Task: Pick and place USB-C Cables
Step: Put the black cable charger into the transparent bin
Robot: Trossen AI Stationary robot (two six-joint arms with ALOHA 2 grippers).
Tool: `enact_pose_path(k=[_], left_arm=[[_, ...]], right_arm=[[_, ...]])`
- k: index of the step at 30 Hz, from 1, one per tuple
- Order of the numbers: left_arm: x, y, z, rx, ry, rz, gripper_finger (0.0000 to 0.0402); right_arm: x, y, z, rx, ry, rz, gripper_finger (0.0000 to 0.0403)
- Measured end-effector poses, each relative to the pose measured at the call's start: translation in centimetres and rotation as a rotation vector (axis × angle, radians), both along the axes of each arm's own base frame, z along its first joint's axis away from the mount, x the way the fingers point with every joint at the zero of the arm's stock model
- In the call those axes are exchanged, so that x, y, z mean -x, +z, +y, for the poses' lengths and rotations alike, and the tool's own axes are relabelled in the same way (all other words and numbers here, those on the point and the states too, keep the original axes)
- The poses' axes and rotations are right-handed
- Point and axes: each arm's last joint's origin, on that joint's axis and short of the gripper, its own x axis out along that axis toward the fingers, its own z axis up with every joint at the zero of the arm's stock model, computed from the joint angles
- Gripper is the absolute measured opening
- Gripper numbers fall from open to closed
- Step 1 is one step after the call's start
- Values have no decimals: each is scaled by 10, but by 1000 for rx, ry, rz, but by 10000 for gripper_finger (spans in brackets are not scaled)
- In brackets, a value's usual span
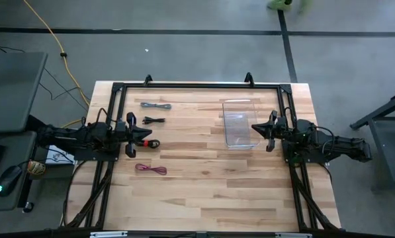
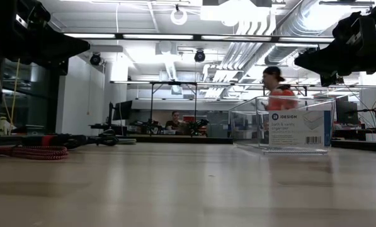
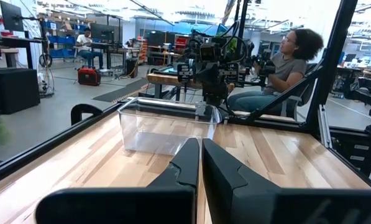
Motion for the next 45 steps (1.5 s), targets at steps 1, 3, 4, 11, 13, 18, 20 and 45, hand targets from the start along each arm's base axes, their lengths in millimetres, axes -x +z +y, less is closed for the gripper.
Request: enact_pose_path(k=[1,3,4,11,13,18,20,45], left_arm=[[0,0,0,-1,0,1,1],[0,0,0,-18,1,6,3],[0,0,0,-30,2,9,5],[0,-1,0,-34,-5,14,52],[0,-1,0,-30,-5,13,74],[0,0,0,-14,-6,8,135],[0,-1,0,3,-8,5,156],[0,1,0,68,-4,-29,191]], right_arm=[[0,0,0,0,-1,0,4],[0,0,0,0,0,0,4],[0,0,0,0,0,0,4],[0,0,0,0,0,0,4],[0,0,0,0,0,0,4],[0,0,0,0,0,0,4],[0,0,0,0,0,0,4],[0,0,0,0,0,0,4]])
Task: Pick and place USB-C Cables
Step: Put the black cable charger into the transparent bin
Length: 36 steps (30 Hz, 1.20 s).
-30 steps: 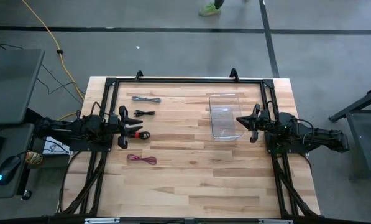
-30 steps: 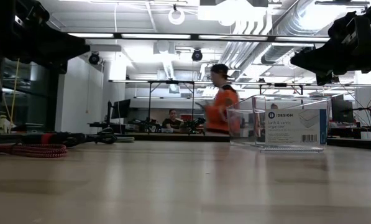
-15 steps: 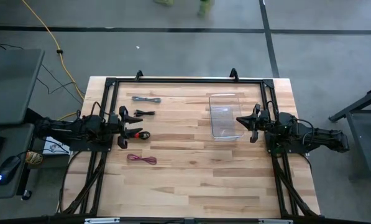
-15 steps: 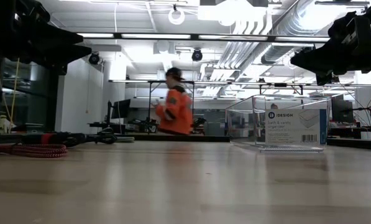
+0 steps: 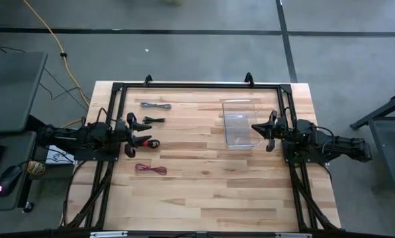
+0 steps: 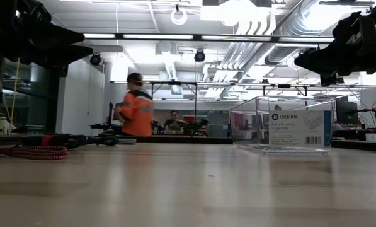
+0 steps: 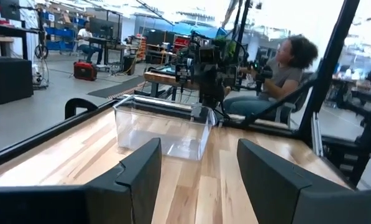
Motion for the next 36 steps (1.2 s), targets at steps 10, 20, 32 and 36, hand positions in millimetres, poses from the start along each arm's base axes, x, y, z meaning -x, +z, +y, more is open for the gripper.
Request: enact_pose_path(k=[10,20,32,36], left_arm=[[5,45,1,-4,45,-120,191],[-2,139,4,-160,167,0,193],[-8,175,6,-149,224,125,193],[-9,174,6,-114,222,123,193]], right_arm=[[0,0,0,0,0,0,4],[0,0,0,0,0,0,4],[0,0,0,0,0,0,4],[0,0,0,0,0,0,4]])
